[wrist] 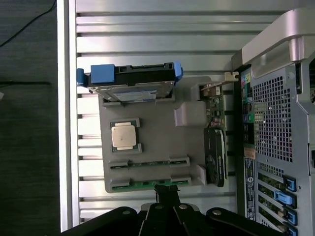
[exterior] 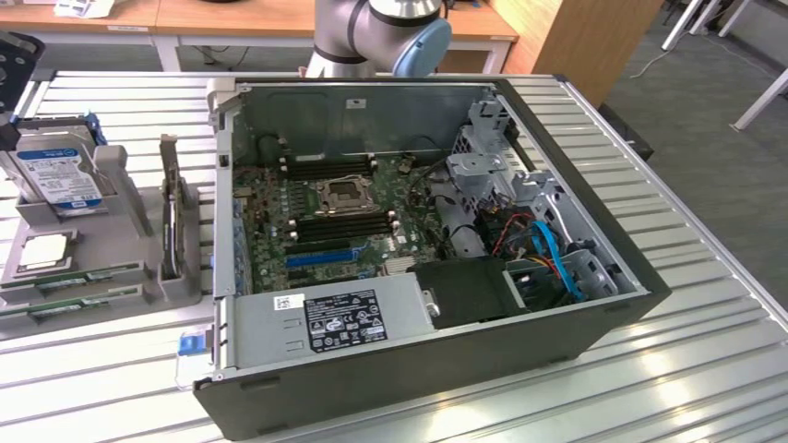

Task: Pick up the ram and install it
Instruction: 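Pick up the ram and move it above insertion slot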

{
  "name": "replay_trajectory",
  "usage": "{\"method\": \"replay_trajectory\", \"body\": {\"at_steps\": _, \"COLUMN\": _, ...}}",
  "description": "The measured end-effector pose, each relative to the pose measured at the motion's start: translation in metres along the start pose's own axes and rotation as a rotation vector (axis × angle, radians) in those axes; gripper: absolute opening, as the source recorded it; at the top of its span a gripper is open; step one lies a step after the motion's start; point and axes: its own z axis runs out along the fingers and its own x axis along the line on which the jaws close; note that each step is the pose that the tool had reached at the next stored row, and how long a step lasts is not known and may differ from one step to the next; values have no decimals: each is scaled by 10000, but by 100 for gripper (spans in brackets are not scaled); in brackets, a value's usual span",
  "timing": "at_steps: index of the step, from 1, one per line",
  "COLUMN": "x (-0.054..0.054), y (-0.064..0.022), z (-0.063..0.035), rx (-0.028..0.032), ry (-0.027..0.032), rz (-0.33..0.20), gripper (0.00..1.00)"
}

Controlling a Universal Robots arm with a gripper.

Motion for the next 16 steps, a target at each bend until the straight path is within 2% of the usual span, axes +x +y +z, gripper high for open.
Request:
{"method": "replay_trajectory", "body": {"at_steps": 10, "x": 0, "y": 0, "z": 0, "rx": -19, "ry": 39, "rz": -948, "gripper": 10}}
{"method": "replay_trajectory", "body": {"at_steps": 16, "x": 0, "y": 0, "z": 0, "rx": -34, "ry": 73, "rz": -1740, "gripper": 10}}
